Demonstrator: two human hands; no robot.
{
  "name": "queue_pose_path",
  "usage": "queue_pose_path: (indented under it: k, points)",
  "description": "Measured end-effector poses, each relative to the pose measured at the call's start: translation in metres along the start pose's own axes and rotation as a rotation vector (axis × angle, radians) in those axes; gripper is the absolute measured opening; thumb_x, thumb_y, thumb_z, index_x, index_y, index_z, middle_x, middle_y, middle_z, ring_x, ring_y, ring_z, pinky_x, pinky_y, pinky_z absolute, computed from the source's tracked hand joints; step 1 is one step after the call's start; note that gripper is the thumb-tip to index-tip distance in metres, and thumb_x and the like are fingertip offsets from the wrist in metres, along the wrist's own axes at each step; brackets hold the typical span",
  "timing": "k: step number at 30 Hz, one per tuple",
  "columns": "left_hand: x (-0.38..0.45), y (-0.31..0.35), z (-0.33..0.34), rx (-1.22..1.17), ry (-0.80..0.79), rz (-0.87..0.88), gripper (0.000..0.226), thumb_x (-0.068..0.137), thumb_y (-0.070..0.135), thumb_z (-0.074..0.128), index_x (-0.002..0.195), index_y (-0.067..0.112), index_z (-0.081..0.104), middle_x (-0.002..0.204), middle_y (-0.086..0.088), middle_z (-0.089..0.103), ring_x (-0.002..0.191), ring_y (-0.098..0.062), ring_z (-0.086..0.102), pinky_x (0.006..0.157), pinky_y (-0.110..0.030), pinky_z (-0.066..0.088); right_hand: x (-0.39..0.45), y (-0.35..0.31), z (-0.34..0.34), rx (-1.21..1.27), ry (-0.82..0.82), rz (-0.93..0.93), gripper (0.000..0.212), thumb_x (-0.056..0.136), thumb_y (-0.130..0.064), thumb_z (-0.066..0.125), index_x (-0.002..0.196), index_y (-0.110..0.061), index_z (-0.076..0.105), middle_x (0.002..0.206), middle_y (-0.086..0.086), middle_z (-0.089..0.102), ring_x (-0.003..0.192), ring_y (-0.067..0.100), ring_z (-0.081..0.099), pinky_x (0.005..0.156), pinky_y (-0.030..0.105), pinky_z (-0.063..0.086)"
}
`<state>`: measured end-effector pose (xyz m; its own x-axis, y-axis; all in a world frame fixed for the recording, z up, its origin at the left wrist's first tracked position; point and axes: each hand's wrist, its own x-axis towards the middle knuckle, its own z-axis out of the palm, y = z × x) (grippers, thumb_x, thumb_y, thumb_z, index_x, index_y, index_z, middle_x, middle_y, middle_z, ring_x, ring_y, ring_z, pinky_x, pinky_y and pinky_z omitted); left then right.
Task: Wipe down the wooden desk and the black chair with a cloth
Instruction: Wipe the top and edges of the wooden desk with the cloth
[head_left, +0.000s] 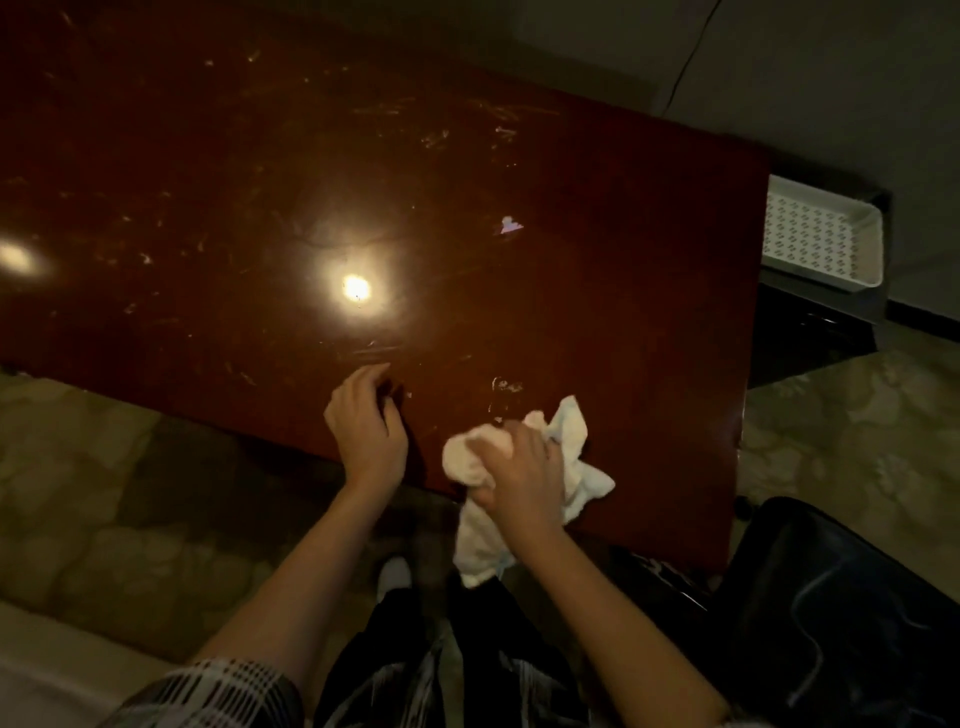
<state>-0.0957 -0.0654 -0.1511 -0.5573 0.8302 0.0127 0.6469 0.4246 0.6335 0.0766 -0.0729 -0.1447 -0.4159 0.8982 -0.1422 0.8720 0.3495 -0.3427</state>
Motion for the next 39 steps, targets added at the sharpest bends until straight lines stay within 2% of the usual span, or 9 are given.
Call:
queue_pose_path:
  k: [3,6,10,13,18,26,29,34,39]
  points:
    - [0.005,-0.008,-0.002,0.088,0.012,-0.035,0.038,0.092,0.007,0.051,0.130,0.008,0.049,0.135,-0.008,0.048,0.129,-0.025,0.037,0.112,-0.039,0.017,0.000,0.030,-0.007,-0.033,-0.003,-0.081,0.060,0.047,-0.031,0.092,0.103,-0.026,0.070,0.109,0.013,0.063,0.098,0.033,0.062,0.076,0.046,0.049]
    - [0.008,-0.019,0.000,0.151,-0.035,-0.032,0.045,0.095,0.014,0.049,0.138,0.007,0.040,0.143,-0.010,0.039,0.136,-0.025,0.028,0.117,-0.039,0.004,0.042,0.045,-0.018,0.004,0.112,0.189,0.044,0.074,-0.029,0.075,0.117,-0.027,0.064,0.126,0.010,0.052,0.117,0.031,0.046,0.092,0.043,0.034]
    - [0.010,-0.025,0.007,0.279,-0.074,0.006,0.051,0.096,0.024,0.047,0.143,0.009,0.032,0.150,-0.010,0.030,0.141,-0.024,0.020,0.116,-0.040,-0.002,0.086,0.029,-0.014,-0.004,0.248,0.397,0.041,0.082,-0.035,0.067,0.122,-0.029,0.059,0.132,0.007,0.045,0.122,0.026,0.038,0.092,0.038,0.029]
    - [0.009,-0.026,0.006,0.283,-0.081,0.025,0.050,0.095,0.024,0.048,0.141,0.010,0.034,0.150,-0.008,0.030,0.141,-0.023,0.022,0.116,-0.042,-0.002,0.047,0.005,0.003,0.006,0.166,0.322,0.043,0.079,-0.032,0.070,0.121,-0.029,0.060,0.132,0.007,0.047,0.122,0.028,0.041,0.096,0.040,0.032]
    - [0.008,-0.025,0.007,0.246,-0.064,0.031,0.047,0.094,0.022,0.050,0.138,0.009,0.039,0.147,-0.008,0.035,0.138,-0.023,0.030,0.117,-0.047,0.003,0.020,-0.003,0.013,-0.085,0.115,0.144,0.057,0.050,-0.031,0.091,0.102,-0.024,0.069,0.109,0.012,0.063,0.098,0.031,0.060,0.073,0.041,0.046]
    - [0.008,-0.031,0.007,0.269,-0.070,0.088,0.045,0.093,0.023,0.051,0.135,0.008,0.043,0.145,-0.007,0.038,0.134,-0.023,0.035,0.116,-0.048,0.000,0.091,-0.012,0.002,-0.092,0.208,0.362,0.050,0.081,-0.039,0.068,0.124,-0.023,0.048,0.126,0.005,0.047,0.117,0.023,0.041,0.087,0.035,0.032]
    - [0.008,-0.028,0.005,0.275,-0.094,0.093,0.044,0.094,0.024,0.049,0.134,0.008,0.043,0.146,-0.008,0.037,0.135,-0.024,0.035,0.116,-0.048,0.000,0.057,-0.018,0.004,-0.097,0.152,0.338,0.047,0.078,-0.038,0.071,0.119,-0.024,0.053,0.125,0.006,0.050,0.115,0.025,0.044,0.087,0.036,0.033]
    - [0.008,-0.030,0.005,0.276,-0.088,0.092,0.042,0.094,0.026,0.044,0.133,0.010,0.045,0.145,-0.007,0.038,0.134,-0.023,0.036,0.116,-0.049,0.000,0.022,-0.014,0.016,-0.128,0.143,0.160,0.059,0.042,-0.036,0.092,0.091,-0.019,0.064,0.096,0.011,0.063,0.087,0.031,0.061,0.069,0.040,0.047]
    - [0.008,-0.035,0.010,0.245,-0.041,0.111,0.043,0.093,0.030,0.038,0.131,0.011,0.046,0.141,-0.006,0.042,0.131,-0.022,0.039,0.115,-0.047,-0.002,0.098,0.008,-0.004,-0.098,0.237,0.192,0.047,0.060,-0.033,0.084,0.099,-0.016,0.063,0.102,0.011,0.058,0.096,0.032,0.054,0.073,0.041,0.041]
